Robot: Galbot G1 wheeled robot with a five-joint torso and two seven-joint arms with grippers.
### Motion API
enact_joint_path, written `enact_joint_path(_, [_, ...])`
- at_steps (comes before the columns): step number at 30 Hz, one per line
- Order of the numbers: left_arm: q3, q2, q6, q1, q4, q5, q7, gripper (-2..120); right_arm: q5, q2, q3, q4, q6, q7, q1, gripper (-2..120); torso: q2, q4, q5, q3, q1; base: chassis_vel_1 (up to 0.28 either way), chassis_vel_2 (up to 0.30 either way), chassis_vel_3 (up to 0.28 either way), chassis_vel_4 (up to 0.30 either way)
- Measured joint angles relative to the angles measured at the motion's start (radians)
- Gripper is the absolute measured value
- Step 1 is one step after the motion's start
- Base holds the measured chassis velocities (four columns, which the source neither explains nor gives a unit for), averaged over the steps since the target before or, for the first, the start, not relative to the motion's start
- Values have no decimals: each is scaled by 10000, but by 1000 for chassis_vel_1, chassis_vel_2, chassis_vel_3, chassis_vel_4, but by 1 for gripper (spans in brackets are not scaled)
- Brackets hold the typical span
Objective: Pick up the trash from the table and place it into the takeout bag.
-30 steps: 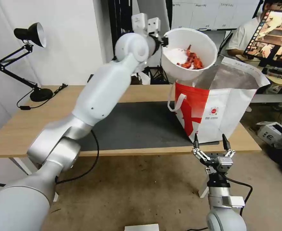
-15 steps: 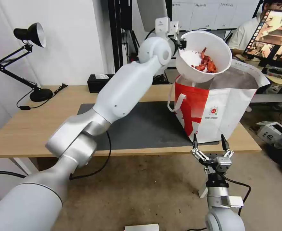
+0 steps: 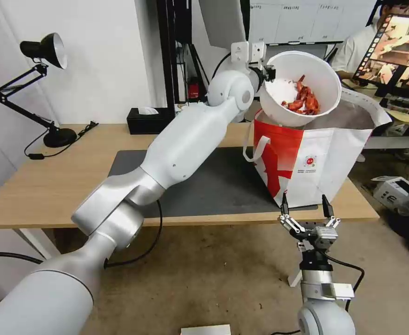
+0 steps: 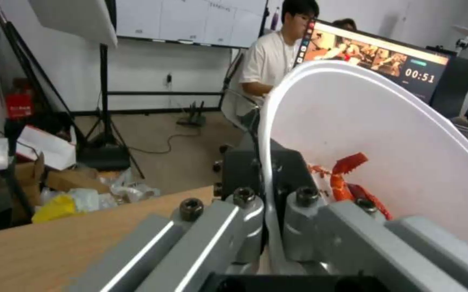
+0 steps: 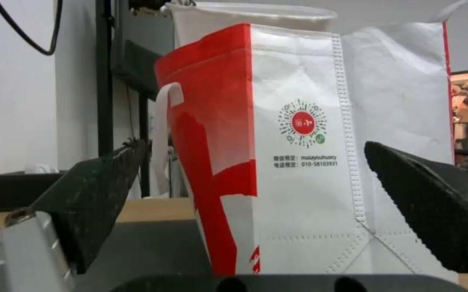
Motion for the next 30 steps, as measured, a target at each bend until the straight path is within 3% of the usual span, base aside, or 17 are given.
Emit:
enact_joint_path(21, [131, 138, -277, 813, -338, 245, 13, 0, -12, 65, -16, -167, 22, -11, 103, 100, 0, 0, 0, 0, 0, 0, 0, 0, 0])
enact_joint_path(30, [141, 302, -74, 908, -564, 170, 94, 32, -18, 74, -21, -265, 25, -12, 187, 100, 0, 0, 0, 0, 0, 0, 0, 0, 0])
